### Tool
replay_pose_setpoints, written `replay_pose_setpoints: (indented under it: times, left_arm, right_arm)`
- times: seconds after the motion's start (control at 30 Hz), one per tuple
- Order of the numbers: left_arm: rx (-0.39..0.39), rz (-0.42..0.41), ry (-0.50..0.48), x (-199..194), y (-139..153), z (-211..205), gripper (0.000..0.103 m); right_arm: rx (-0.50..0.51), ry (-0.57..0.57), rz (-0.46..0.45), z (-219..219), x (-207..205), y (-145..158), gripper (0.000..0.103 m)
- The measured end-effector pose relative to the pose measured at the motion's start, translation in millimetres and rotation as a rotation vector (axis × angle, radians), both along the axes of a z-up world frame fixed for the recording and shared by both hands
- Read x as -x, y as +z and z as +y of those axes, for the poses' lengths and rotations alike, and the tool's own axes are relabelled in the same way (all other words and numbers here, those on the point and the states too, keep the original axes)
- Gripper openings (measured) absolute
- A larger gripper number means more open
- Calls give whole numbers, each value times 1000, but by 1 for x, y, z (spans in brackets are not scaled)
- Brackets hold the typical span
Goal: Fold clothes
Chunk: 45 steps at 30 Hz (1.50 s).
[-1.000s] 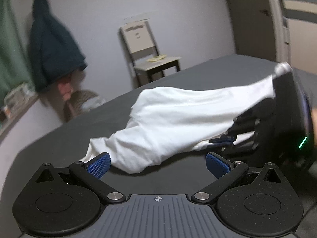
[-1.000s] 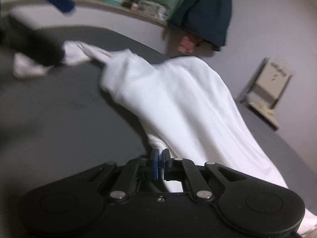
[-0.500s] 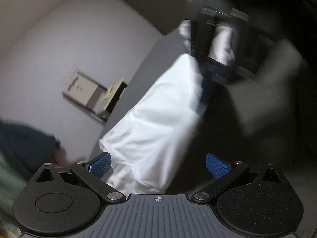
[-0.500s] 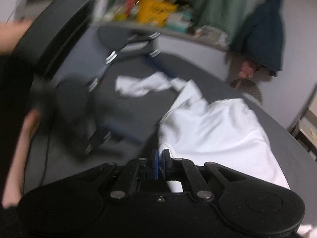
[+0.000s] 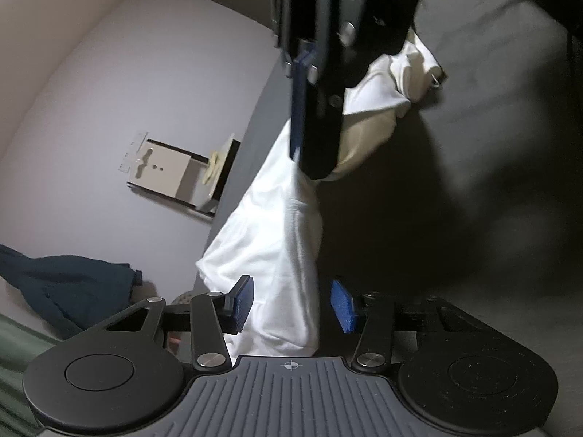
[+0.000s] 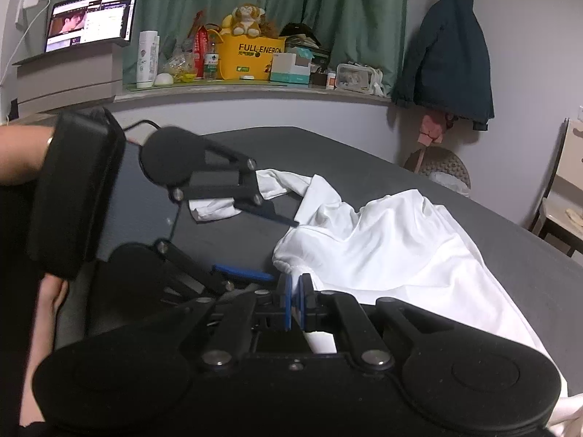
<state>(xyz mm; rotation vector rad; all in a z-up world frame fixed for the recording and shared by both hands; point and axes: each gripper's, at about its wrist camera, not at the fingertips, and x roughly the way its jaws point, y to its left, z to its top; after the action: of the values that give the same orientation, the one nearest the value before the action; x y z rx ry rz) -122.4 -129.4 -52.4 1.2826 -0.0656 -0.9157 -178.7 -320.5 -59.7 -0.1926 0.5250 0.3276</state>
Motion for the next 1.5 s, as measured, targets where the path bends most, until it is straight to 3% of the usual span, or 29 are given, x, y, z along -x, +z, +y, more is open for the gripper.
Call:
replay_pose_setpoints:
  times: [0.07, 0.1, 0.33, 0.43, 0.53, 0.57, 0.6, 0.67, 0.7, 0.9, 1.0, 1.07, 1.17, 1.4, 1.5]
  left_arm:
    - [1, -23, -2, 2, -2, 1, 46]
    - [1, -37, -3, 4, -4, 0, 36]
    - [-9, -79, -17, 18, -10, 4, 9]
    - [-8, -121, -30, 28, -12, 6, 4]
    - [63, -69, 69, 25, -2, 7, 3]
    - [86, -52, 102, 24, 2, 8, 3]
    - [110, -34, 136, 22, 5, 8, 3]
    - [158, 2, 203, 20, 12, 9, 3]
    - [181, 19, 236, 19, 16, 9, 3]
    - [320, 135, 442, 1, 33, 23, 3]
    - [366, 200, 505, -18, 34, 34, 3]
    - [377, 213, 530, -32, 35, 44, 3]
    - [376, 210, 539, -47, 36, 41, 3]
    - [385, 229, 549, -76, 37, 34, 3]
    - [389, 239, 552, -88, 37, 31, 3]
  right_arm:
    - [12, 2, -7, 1, 1, 0, 5]
    - [18, 3, -7, 2, 1, 0, 5]
    - [54, 9, -6, 9, 2, -4, 5]
    - [66, 6, -7, 11, 2, -5, 5]
    - [78, -8, -16, 14, 2, -6, 7]
    - [86, -14, -22, 15, 2, -6, 14]
    - [103, -21, -37, 16, 4, -6, 31]
    - [136, -34, -66, 18, 8, -5, 53]
    - [158, -44, -74, 18, 10, -5, 55]
    - [376, -192, 13, 4, 13, -22, 55]
    - [406, -210, 61, 5, 4, -30, 53]
    - [506, -183, 71, 17, 0, -42, 46]
    - [735, -125, 69, 34, 2, -65, 32]
    - [1063, 12, 30, 49, 7, -106, 31]
    - [1107, 77, 17, 59, 10, -113, 30]
